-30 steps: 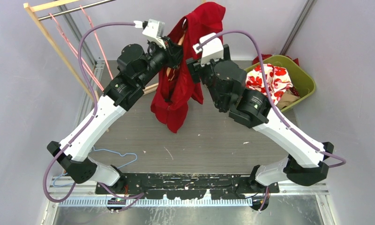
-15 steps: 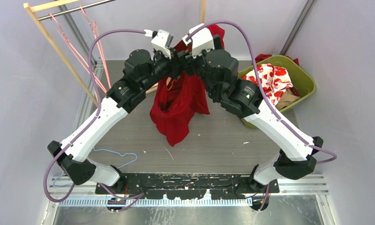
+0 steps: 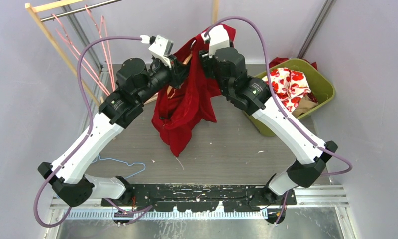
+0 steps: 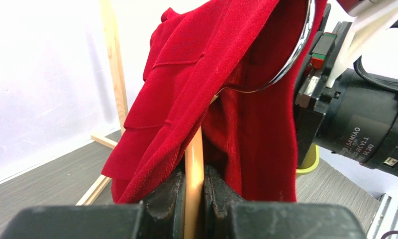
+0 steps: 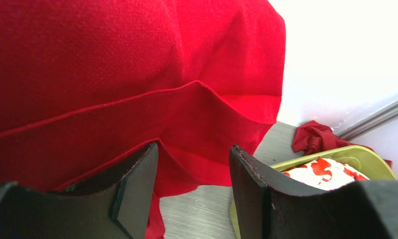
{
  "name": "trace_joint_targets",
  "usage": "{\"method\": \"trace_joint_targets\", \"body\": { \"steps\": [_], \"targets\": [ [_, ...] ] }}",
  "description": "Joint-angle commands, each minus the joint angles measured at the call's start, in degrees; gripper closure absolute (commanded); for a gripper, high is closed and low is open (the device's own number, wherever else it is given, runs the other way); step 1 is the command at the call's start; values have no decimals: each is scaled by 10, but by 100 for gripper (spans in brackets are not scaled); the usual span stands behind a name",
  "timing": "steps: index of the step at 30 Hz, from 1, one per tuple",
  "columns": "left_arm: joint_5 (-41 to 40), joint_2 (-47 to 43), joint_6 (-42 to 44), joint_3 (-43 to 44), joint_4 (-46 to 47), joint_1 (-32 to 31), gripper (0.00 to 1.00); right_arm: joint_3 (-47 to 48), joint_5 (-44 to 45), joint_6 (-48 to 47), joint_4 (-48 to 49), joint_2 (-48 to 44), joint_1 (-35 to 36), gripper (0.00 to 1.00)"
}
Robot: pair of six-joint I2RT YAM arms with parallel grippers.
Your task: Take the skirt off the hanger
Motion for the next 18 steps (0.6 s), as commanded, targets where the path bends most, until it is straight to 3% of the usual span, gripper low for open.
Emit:
{"method": "trace_joint_targets", "body": {
  "steps": [1,6,11,18],
  "targets": [
    [-12,-35,24,12,87,1,100,1,-19,25,18,-35,2,41],
    [-57,-20,34,24,126,1,100,-4,-60,58,-8,-78,13,43],
    [-67,48,53,90,143,0,100,-12,-39,41,-29,-110,80,45],
    [-83,107,15,168,186,-4,100,-43,-51,70,-18,-101,162,47]
  ]
}}
